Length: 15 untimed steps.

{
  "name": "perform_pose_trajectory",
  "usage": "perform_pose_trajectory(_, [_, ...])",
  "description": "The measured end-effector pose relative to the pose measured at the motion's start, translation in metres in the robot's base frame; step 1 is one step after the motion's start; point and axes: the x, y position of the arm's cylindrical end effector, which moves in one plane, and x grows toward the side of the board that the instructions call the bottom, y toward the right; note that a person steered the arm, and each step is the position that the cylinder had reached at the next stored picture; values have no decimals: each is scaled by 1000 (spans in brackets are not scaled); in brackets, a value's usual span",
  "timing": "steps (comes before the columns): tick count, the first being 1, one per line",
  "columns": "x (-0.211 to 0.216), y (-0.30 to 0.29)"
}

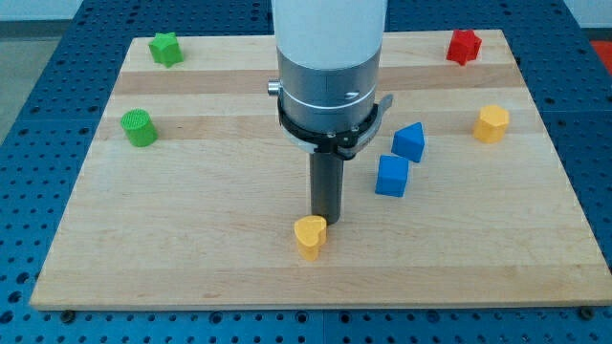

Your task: Move the yellow heart to the bottom left

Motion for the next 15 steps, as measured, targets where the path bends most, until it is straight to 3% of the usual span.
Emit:
perform_pose_trajectory(2, [2,29])
perform_pose_trajectory(4, [31,53])
perform_pose_trajectory(15, [25,-137])
